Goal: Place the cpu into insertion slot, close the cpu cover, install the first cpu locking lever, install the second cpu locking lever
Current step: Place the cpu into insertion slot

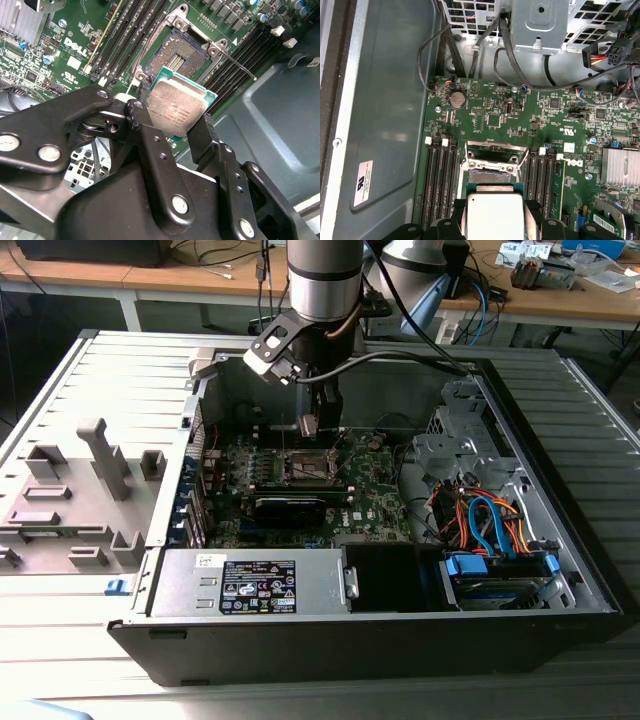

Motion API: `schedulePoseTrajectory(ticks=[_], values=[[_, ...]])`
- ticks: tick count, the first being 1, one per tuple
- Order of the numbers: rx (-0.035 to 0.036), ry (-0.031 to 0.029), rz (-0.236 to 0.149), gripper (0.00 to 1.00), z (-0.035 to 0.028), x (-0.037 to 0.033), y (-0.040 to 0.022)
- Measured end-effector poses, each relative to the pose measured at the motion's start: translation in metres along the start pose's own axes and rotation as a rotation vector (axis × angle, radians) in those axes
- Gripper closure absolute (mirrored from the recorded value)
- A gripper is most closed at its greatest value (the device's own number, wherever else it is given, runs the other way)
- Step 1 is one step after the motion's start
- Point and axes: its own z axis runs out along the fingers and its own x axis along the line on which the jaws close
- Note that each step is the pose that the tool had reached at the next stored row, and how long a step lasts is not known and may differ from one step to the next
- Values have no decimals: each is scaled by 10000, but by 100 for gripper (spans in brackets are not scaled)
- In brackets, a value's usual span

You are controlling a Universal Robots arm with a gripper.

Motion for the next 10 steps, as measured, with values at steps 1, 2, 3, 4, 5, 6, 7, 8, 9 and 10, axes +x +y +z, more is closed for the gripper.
schedulePoseTrajectory(ticks=[1, 2, 3, 4, 5, 6, 7, 8, 9, 10], values=[[0, -1, 12, 45, 0, 0, 0], [0, -2, 36, 45, 0, 0, 0], [-1, -2, 48, 45, 1, 0, 0], [0, -3, 58, 45, 1, 0, 0], [-1, -3, 67, 45, 1, 0, 0], [-1, -4, 77, 45, 1, 0, 0], [-1, -4, 91, 45, 1, 0, 0], [-1, -5, 101, 45, 1, 0, 0], [-2, -6, 111, 45, 1, 0, 0], [-1, -7, 121, 45, 1, 0, 0]])
